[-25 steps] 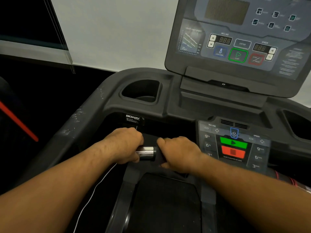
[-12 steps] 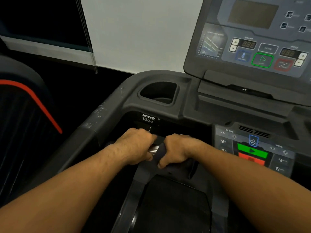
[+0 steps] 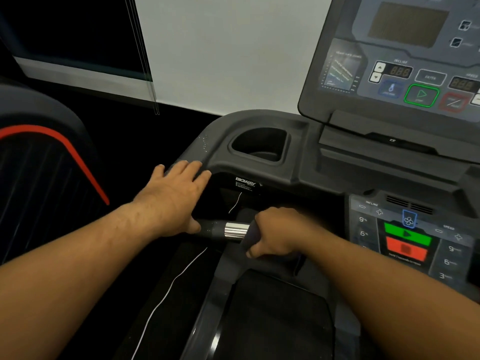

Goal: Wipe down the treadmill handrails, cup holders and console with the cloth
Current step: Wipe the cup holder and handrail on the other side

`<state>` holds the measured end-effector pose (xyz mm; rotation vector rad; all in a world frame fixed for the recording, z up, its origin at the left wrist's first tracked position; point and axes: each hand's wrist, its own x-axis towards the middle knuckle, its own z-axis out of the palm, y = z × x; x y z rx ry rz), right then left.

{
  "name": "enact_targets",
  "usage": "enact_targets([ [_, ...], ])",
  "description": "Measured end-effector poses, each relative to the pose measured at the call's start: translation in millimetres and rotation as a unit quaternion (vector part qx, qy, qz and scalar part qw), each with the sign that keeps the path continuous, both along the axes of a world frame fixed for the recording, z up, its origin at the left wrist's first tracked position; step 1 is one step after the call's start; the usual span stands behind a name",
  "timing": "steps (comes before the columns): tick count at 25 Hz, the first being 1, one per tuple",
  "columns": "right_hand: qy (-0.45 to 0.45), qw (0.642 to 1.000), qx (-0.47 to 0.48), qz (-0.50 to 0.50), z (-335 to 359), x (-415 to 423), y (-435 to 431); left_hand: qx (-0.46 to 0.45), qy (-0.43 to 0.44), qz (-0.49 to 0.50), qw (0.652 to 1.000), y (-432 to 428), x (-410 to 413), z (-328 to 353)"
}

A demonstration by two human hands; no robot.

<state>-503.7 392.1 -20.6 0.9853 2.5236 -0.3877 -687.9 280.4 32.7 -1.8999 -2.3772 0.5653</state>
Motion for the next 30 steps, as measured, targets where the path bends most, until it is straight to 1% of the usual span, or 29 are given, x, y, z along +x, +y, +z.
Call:
enact_targets([
  [1, -0.016, 0.999, -0.035, -0.018, 2.1, -7.2, 4.5, 0.014, -0.004, 0.021, 1.0, -0.7, -6.0, 3.1],
  [2, -0.026, 0.998, -0.045, -0.026, 2.3, -13.2, 5.6, 0.021, -0.013, 0.044, 0.999, -1.1, -12.2, 5.7],
  [3, -0.024, 0.999, -0.035, -0.026, 2.1, -16.2, 2.4, 0.024, -0.026, 0.067, 0.997, -1.0, -18.3, 7.3],
  [4, -0.01, 1.0, 0.006, -0.018, -0.7, -16.6, -3.9, 0.026, -0.039, 0.091, 0.995, -0.8, -23.8, 9.1],
  [5, 0.01, 0.997, 0.074, 0.002, -6.5, -15.3, -12.3, 0.025, -0.052, 0.12, 0.991, -0.6, -28.7, 10.1],
  [7, 0.068, 0.97, 0.225, 0.059, -20.2, -12.7, -34.9, 0.02, -0.083, 0.18, 0.98, -2.8, -34.4, 10.5],
  [8, 0.092, 0.955, 0.272, 0.077, -26.3, -11.3, -43.4, 0.019, -0.098, 0.203, 0.974, -3.0, -35.5, 9.2],
  [9, 0.106, 0.946, 0.292, 0.089, -29.0, -11.7, -45.5, 0.019, -0.109, 0.221, 0.969, -2.9, -36.9, 7.8],
  [10, 0.1, 0.949, 0.283, 0.099, -26.1, -13.1, -42.6, 0.017, -0.12, 0.236, 0.964, -2.5, -37.8, 6.0],
  [11, 0.087, 0.96, 0.247, 0.1, -21.1, -16.3, -37.4, 0.017, -0.134, 0.247, 0.96, -1.9, -39.8, 4.6],
  [12, 0.057, 0.976, 0.189, 0.088, -15.8, -21.1, -29.9, 0.02, -0.154, 0.256, 0.954, -0.9, -41.6, 3.1],
  [13, 0.021, 0.992, 0.106, 0.061, -9.3, -27.3, -22.2, 0.024, -0.174, 0.265, 0.948, -0.9, -42.8, 2.3],
  [14, -0.008, 0.999, 0.019, 0.028, -3.7, -34.5, -14.6, 0.027, -0.189, 0.271, 0.944, -1.1, -43.5, 0.9],
  [15, -0.025, 0.998, -0.05, 0.006, -1.8, -42.0, -7.4, 0.03, -0.195, 0.273, 0.941, -1.3, -44.5, -1.3],
  [16, -0.036, 0.995, -0.093, -0.005, -1.7, -48.2, -2.3, 0.035, -0.195, 0.272, 0.941, -1.2, -44.5, -3.4],
  [17, -0.039, 0.994, -0.107, -0.007, -2.6, -53.3, -1.4, 0.038, -0.194, 0.269, 0.942, -1.5, -45.3, -5.0],
  [18, -0.033, 0.995, -0.094, -0.003, -2.8, -56.6, -4.6, 0.041, -0.195, 0.266, 0.943, -1.6, -46.2, -5.8],
  [19, -0.018, 0.999, -0.049, 0.006, -4.8, -57.6, -10.9, 0.042, -0.198, 0.265, 0.943, -2.3, -47.0, -5.8],
  [20, 0.0, 0.999, 0.023, 0.026, -8.9, -56.7, -19.4, 0.042, -0.201, 0.264, 0.942, -2.7, -47.5, -5.2],
  [21, 0.024, 0.992, 0.108, 0.054, -16.4, -55.0, -29.9, 0.042, -0.204, 0.264, 0.942, -3.2, -47.7, -4.3],
  [22, 0.059, 0.978, 0.183, 0.082, -24.1, -53.5, -40.8, 0.043, -0.206, 0.263, 0.941, -3.4, -48.0, -3.9],
  [23, 0.088, 0.963, 0.234, 0.101, -30.0, -53.0, -49.4, 0.045, -0.206, 0.264, 0.941, -3.5, -48.2, -3.9],
  [24, 0.105, 0.953, 0.261, 0.112, -33.3, -54.1, -52.6, 0.046, -0.207, 0.263, 0.941, -3.6, -48.3, -4.2],
  [25, 0.11, 0.952, 0.26, 0.116, -33.0, -56.9, -52.0, 0.045, -0.209, 0.262, 0.941, -3.7, -49.0, -4.2],
  [26, 0.109, 0.961, 0.23, 0.111, -31.4, -60.9, -49.6, 0.043, -0.21, 0.258, 0.942, -3.5, -49.3, -4.1],
  [28, 0.061, 0.987, 0.125, 0.083, -22.3, -73.7, -41.5, 0.044, -0.204, 0.258, 0.943, -3.6, -48.4, -3.1],
  [30, 0.004, 0.999, 0.011, 0.036, -10.8, -89.6, -30.6, 0.046, -0.195, 0.262, 0.944, -2.7, -48.0, -4.7],
])
